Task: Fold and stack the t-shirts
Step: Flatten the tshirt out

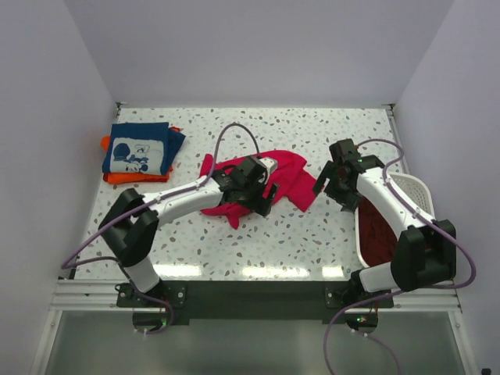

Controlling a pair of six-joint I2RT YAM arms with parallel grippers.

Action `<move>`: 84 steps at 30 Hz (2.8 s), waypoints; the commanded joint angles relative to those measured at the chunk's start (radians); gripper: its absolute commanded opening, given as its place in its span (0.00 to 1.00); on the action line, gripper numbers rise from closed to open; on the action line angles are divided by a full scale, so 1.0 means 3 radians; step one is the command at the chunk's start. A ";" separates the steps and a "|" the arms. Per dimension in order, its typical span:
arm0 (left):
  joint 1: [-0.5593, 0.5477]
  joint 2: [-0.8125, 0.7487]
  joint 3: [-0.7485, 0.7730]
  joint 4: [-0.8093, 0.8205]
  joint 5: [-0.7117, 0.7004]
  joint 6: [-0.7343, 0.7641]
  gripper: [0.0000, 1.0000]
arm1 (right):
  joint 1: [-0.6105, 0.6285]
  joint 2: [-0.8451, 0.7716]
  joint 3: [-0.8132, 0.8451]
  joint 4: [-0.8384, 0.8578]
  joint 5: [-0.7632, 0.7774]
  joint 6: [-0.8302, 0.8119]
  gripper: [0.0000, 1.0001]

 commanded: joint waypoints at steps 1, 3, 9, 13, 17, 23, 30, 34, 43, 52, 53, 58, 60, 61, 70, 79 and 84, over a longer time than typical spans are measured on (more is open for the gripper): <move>-0.0023 0.0271 0.0273 0.0328 0.0056 0.0154 0.86 | -0.0081 -0.0176 0.0017 0.0044 -0.0069 -0.0007 0.93; -0.0023 0.0405 0.0350 0.0359 0.0056 0.0154 0.84 | -0.0107 -0.0181 0.0007 0.0018 -0.0069 -0.0038 0.93; -0.0130 0.0809 0.0651 0.0467 0.0020 0.0250 0.77 | -0.0168 -0.0238 -0.0075 -0.0038 -0.0090 -0.0109 0.93; -0.0192 0.1004 0.0769 0.0441 -0.0103 0.0302 0.72 | -0.0250 -0.0268 -0.0136 -0.0054 -0.0110 -0.0166 0.93; -0.0207 0.1060 0.0769 0.0360 -0.0230 0.0338 0.65 | -0.0301 -0.0279 -0.0172 -0.0028 -0.0136 -0.0181 0.93; -0.0207 0.1116 0.0683 0.0329 -0.0323 0.0358 0.59 | -0.0337 -0.0243 -0.0218 0.0033 -0.0192 -0.0171 0.93; -0.0212 0.1229 0.0631 0.0359 -0.0486 0.0460 0.51 | -0.0342 -0.0182 -0.0233 0.0110 -0.0218 -0.0135 0.93; -0.0207 0.1249 0.0611 0.0365 -0.0548 0.0527 0.40 | -0.0342 -0.0166 -0.0228 0.0141 -0.0238 -0.0120 0.93; -0.0192 0.1153 0.0657 0.0206 -0.0701 0.0568 0.00 | -0.0342 0.0115 -0.0096 0.0299 -0.0243 -0.0176 0.93; 0.0329 0.0534 0.0744 -0.0254 -0.0461 0.0174 0.00 | -0.0342 0.0718 0.0257 0.0636 -0.0197 -0.0217 0.85; 0.0386 0.0488 0.0734 -0.0264 -0.0349 0.0139 0.00 | -0.0342 0.0759 0.0278 0.0667 -0.0197 -0.0212 0.84; 0.0616 0.0329 0.0795 -0.0463 -0.0323 0.0143 0.00 | -0.0342 0.1102 0.0447 0.0810 -0.0269 -0.0253 0.80; 0.0713 0.0253 0.0836 -0.0525 -0.0328 0.0128 0.00 | -0.0337 0.1143 0.0462 0.0861 -0.0299 -0.0248 0.78; 0.0835 0.0227 0.0846 -0.0561 -0.0328 0.0133 0.00 | -0.0342 0.1168 0.0472 0.0862 -0.0320 -0.0247 0.78; 0.1638 -0.0136 0.0785 -0.0791 -0.0537 0.0225 0.00 | -0.0342 0.0964 0.0380 0.1025 -0.0535 -0.0293 0.75; 0.1976 -0.0136 0.0841 -0.0852 -0.0845 0.0246 0.30 | -0.0342 0.1153 0.0605 0.0954 -0.0657 -0.0477 0.75; 0.1701 -0.0365 0.0770 -0.0832 -0.0870 0.0184 0.76 | -0.0332 0.1245 0.0723 0.0933 -0.0765 -0.0513 0.75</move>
